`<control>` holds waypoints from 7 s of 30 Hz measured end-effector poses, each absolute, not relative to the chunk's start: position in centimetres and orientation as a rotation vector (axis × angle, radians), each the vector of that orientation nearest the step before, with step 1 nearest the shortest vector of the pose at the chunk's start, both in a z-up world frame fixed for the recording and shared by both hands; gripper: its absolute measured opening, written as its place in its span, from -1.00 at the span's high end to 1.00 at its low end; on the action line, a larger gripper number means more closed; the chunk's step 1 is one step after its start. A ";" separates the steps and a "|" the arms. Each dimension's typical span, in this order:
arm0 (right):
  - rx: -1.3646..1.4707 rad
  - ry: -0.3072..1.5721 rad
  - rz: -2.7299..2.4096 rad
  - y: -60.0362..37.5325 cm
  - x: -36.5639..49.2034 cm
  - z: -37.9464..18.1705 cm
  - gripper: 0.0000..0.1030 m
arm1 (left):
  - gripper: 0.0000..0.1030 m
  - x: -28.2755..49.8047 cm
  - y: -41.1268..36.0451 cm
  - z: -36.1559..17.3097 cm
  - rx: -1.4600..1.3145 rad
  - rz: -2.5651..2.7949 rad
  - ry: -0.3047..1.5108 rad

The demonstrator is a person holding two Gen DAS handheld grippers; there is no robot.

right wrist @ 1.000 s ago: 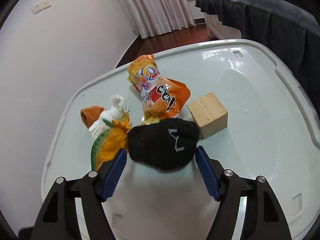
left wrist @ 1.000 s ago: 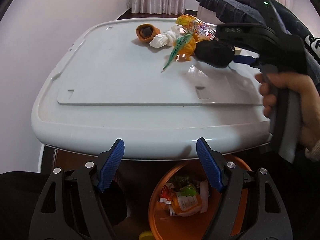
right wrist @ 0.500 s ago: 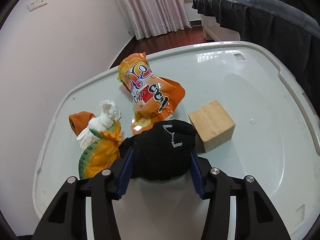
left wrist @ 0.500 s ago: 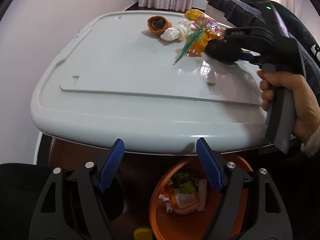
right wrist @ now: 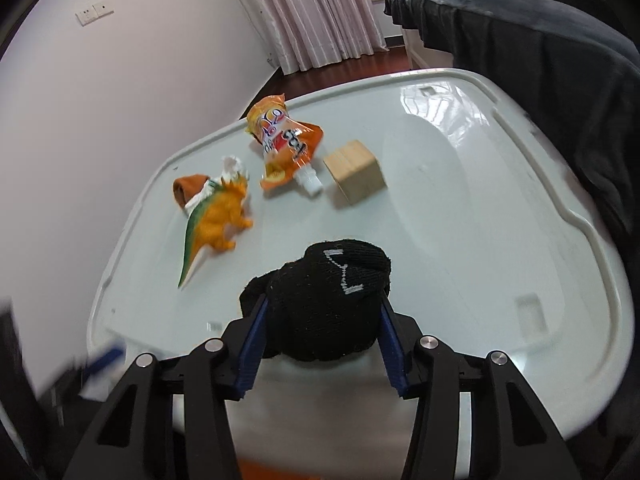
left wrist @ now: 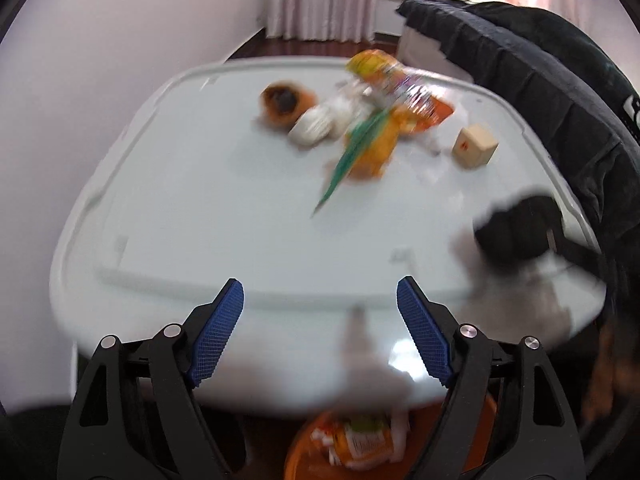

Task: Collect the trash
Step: 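Grasp the green-and-orange toy dinosaur with the left tool while the right tool holds the sock, then carry both tools over the orange bin and open them to drop the items, then reach the right tool to the wooden block and grasp it, then grasp the orange fabric cup with the left tool while the right tool holds the block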

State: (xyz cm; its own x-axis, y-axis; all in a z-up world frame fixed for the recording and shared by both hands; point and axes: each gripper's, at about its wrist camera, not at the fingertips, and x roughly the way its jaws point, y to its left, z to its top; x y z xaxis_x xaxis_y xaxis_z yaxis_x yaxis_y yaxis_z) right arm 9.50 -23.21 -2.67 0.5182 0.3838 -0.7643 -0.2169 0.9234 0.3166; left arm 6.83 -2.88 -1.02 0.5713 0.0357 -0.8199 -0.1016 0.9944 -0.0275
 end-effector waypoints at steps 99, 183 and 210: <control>-0.053 1.055 0.466 -23.0 -8.1 -4.5 -0.28 | -0.29 -5.6 -6.0 -7.3 -0.043 -0.032 1.282; 0.081 0.957 0.428 -19.9 18.1 -1.7 0.26 | -0.42 26.0 4.4 -3.8 -0.348 0.148 1.031; 0.075 0.857 0.455 -19.7 12.8 0.7 0.26 | 0.45 12.6 1.4 4.0 -0.204 0.076 0.871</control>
